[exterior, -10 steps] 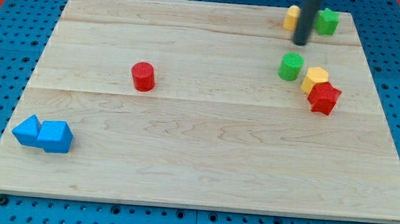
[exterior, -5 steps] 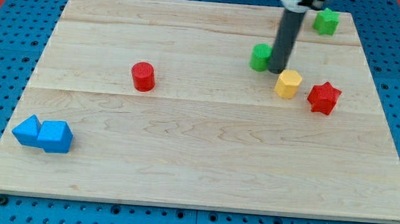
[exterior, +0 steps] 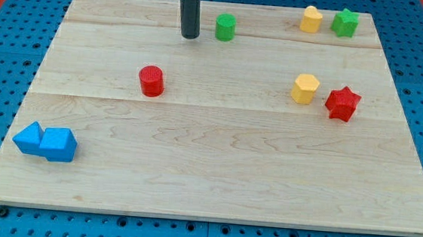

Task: Drag the green circle left to the yellow heart

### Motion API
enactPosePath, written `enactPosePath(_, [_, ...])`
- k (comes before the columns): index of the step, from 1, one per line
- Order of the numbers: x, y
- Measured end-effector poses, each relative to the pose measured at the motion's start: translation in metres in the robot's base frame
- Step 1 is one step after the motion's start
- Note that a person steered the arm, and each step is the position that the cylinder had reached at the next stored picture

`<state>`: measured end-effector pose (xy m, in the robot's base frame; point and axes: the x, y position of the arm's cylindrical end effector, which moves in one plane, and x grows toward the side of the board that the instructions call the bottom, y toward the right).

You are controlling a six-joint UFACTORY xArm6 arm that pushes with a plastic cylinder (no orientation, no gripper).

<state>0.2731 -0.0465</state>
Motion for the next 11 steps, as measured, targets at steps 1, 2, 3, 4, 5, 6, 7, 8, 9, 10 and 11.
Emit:
enactPosePath(1, [-0.001,0.034])
enactPosePath(2, [-0.016,0.046])
enactPosePath(3, [-0.036,0.045])
enactPosePath(4, [-0.017,0.034])
enactPosePath(5, [0.003,0.025])
enactPosePath(6, [-0.028,0.036])
enactPosePath(7, [-0.035,0.068])
enactPosePath(8, [-0.035,0.097])
enactPosePath(9, [-0.030,0.087])
enactPosePath(10, [-0.009,0.093])
enactPosePath(11, [-0.013,0.103])
